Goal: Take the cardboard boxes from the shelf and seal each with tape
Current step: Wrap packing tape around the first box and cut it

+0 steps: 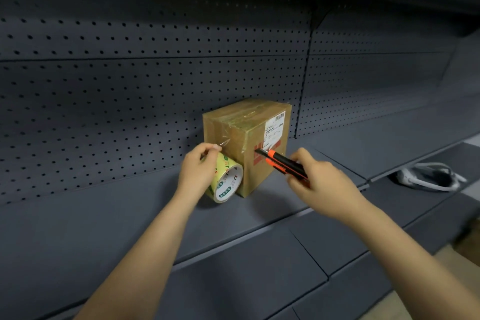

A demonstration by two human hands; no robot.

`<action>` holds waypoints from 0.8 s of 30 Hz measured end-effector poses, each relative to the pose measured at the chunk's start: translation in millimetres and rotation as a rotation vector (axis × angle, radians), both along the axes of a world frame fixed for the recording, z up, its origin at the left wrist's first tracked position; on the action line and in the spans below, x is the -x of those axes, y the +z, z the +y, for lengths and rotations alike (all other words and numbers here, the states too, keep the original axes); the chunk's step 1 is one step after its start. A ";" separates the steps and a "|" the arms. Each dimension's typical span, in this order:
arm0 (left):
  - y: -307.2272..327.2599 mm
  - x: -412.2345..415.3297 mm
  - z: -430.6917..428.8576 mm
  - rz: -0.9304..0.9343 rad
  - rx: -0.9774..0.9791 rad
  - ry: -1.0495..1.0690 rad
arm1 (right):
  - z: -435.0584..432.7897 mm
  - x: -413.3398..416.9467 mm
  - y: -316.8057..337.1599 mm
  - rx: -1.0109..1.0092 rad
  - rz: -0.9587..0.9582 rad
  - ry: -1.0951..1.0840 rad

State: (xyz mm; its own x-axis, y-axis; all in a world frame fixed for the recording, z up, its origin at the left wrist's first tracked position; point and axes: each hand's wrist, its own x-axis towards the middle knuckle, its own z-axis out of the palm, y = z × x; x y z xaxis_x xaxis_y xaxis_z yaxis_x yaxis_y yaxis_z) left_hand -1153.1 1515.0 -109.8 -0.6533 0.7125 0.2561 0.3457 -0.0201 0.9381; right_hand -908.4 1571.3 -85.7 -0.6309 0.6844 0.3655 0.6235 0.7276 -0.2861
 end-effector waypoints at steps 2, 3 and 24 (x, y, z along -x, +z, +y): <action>-0.9 1.5 0.6 -0.006 0.008 -0.009 | -20.4 6.6 6.5 -0.091 0.062 -0.044; -1.6 2.5 0.7 -0.006 0.010 -0.015 | -30.0 11.6 9.6 -0.153 0.067 -0.062; 2.3 9.7 8.4 0.062 0.050 0.000 | -55.1 100.7 35.2 -0.474 -0.417 -0.277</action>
